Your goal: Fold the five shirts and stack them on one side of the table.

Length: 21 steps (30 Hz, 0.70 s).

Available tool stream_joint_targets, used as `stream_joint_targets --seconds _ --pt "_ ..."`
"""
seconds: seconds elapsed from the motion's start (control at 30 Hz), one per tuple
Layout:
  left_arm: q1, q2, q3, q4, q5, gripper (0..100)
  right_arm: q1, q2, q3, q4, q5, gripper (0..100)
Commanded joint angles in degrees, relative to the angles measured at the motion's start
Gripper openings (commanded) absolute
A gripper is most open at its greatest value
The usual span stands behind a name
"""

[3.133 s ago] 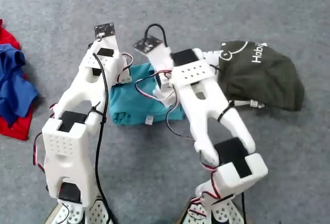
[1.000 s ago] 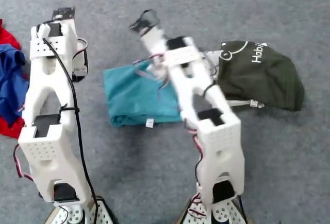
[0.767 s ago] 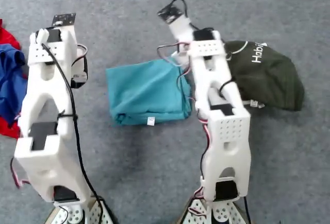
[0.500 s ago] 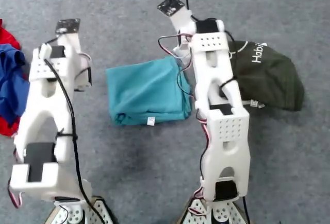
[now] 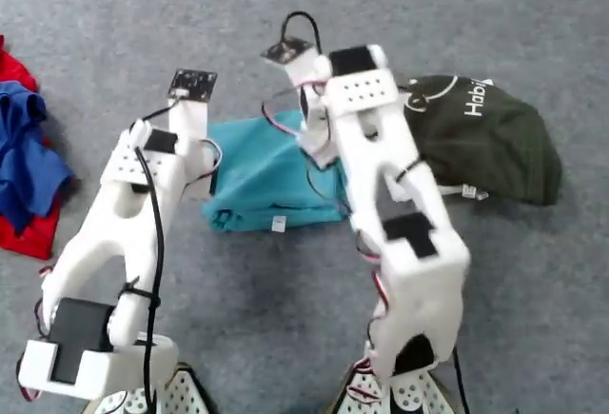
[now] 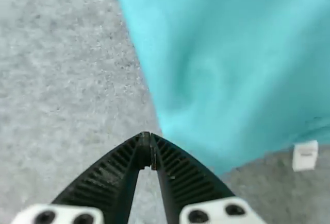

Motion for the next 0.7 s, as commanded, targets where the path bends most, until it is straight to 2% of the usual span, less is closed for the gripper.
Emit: stream_joint_targets --seconds 0.0,0.17,0.27,0.47,0.67 --pt "0.9 -1.8 2.9 -6.4 0.4 3 -0.2 -8.7 17.4 -12.9 -0.4 1.4" --pt "0.6 -1.8 3.5 -8.2 3.7 3 4.0 -7.2 34.9 -29.6 -0.2 1.4" --pt "0.6 -1.8 3.6 -8.2 4.0 3 6.9 -5.8 39.4 -33.6 1.1 1.4" --pt "0.7 -1.8 2.8 -8.4 4.0 3 9.6 -9.5 37.1 -28.6 4.5 1.4" --pt "0.6 -1.7 -1.3 -8.4 4.4 3 5.3 -18.6 30.4 -16.3 4.6 1.4"
